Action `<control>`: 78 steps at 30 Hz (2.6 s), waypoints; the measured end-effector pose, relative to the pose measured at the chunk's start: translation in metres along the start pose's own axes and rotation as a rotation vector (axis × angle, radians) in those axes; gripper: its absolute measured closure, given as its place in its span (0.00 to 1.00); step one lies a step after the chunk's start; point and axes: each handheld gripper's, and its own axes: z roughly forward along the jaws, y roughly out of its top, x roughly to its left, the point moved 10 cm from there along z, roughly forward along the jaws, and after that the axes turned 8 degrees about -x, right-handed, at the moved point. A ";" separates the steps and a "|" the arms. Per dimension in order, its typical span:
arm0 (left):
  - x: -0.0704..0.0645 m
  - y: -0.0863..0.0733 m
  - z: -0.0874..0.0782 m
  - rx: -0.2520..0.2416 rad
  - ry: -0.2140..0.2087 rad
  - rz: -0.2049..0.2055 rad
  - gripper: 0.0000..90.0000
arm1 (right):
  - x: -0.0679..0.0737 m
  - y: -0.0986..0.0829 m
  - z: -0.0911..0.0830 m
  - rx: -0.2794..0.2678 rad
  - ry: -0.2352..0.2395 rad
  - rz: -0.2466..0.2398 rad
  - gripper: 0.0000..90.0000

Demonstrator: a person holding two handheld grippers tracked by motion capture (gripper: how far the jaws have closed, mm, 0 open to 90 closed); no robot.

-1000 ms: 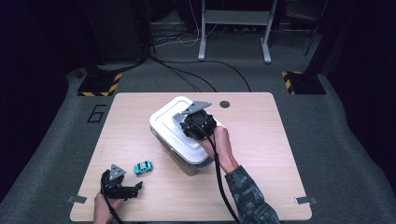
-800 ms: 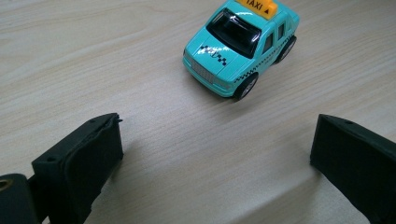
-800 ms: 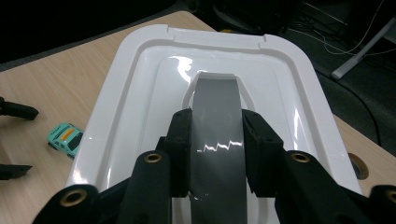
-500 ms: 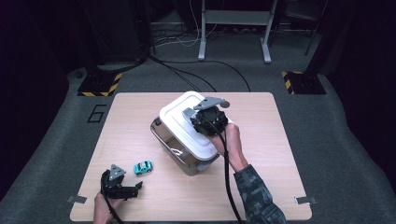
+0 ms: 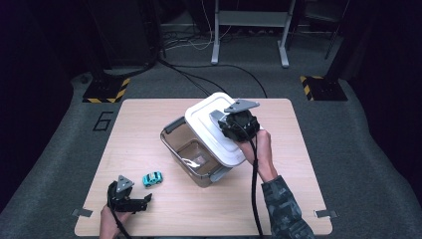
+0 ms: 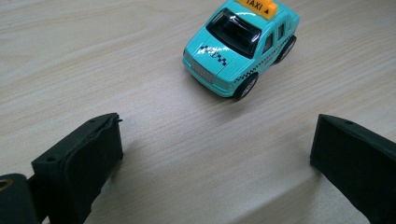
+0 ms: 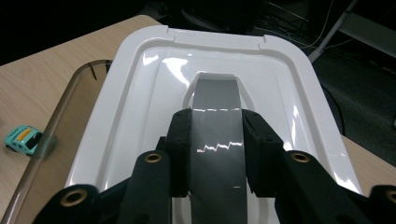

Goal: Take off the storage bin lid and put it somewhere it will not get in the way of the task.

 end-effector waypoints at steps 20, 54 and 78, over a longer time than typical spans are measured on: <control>0.000 0.000 0.000 0.002 0.000 0.003 0.02 | -0.055 -0.015 -0.028 -0.011 -0.119 0.070 0.73; 0.000 0.001 0.000 -0.006 0.003 -0.005 0.02 | -0.144 -0.101 -0.041 0.065 -0.362 0.249 0.74; 0.000 0.001 0.001 -0.006 0.003 -0.005 0.02 | -0.161 -0.176 -0.006 0.147 -0.433 0.381 0.74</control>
